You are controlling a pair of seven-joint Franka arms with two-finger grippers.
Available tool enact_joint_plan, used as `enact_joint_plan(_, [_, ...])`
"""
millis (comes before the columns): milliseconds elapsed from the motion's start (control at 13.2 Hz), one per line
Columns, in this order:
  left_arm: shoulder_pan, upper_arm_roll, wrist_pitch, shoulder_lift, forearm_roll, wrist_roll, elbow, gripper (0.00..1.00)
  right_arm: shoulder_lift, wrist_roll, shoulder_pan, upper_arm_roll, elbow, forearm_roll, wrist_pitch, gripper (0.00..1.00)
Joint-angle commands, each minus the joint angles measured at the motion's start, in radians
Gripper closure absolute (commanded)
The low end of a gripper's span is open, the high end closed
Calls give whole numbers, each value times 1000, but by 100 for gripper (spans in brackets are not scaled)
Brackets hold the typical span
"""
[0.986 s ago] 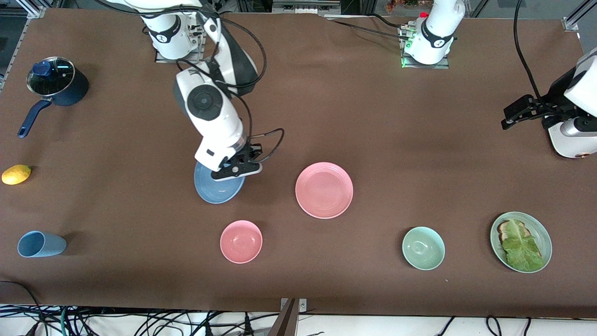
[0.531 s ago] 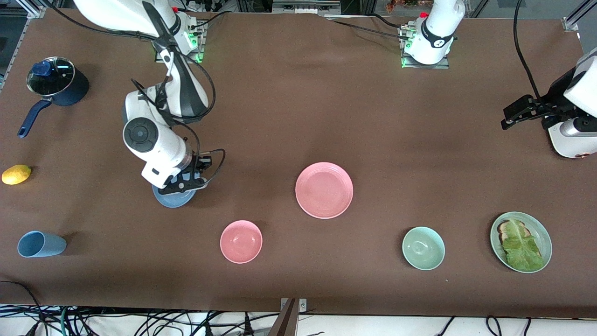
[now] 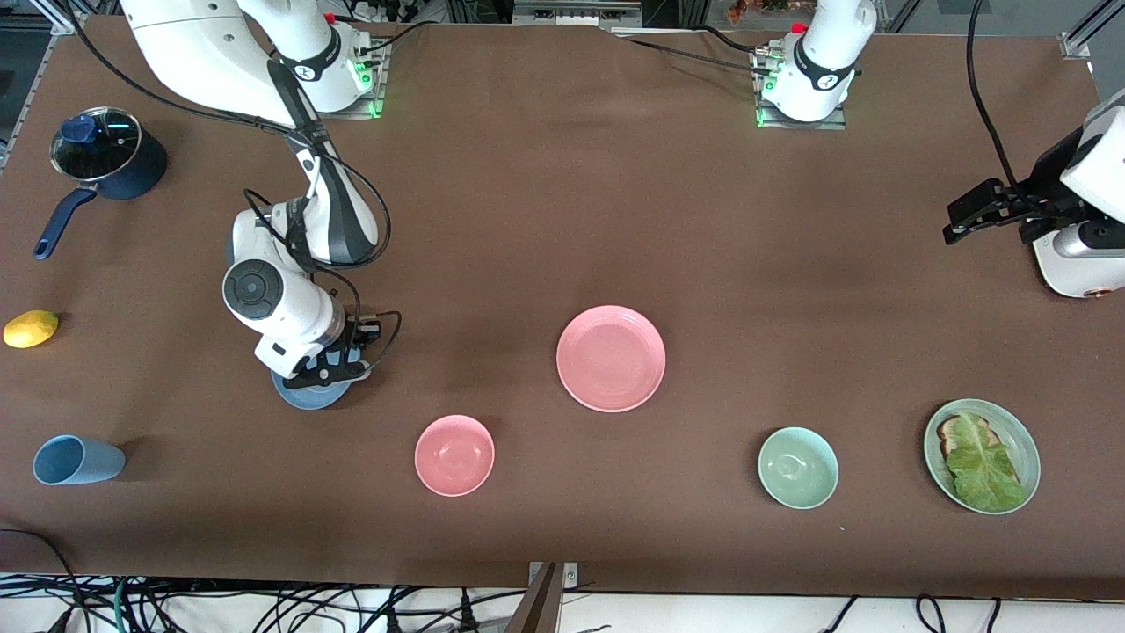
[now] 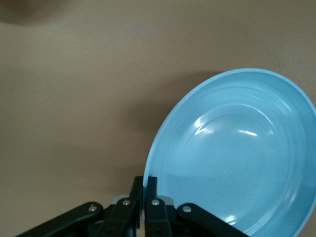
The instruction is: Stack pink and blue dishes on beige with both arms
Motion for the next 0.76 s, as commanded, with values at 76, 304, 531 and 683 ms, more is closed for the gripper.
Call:
enact_joint_plan(76, [-1, 0, -20, 11, -2, 16, 27, 0, 62, 16, -27, 22, 35, 0, 43, 28])
enact_joint_plan(304, [-1, 0, -20, 11, -2, 16, 27, 0, 33, 5, -30, 20, 63, -8, 39, 0])
enact_joint_plan(531, [-1, 0, -20, 11, -2, 16, 28, 0, -100, 4, -32, 16, 84, -9, -76, 0])
enact_joint_plan(683, [-1, 0, -20, 11, -1, 16, 28, 0, -181, 5, -33, 12, 84, -11, -159, 0])
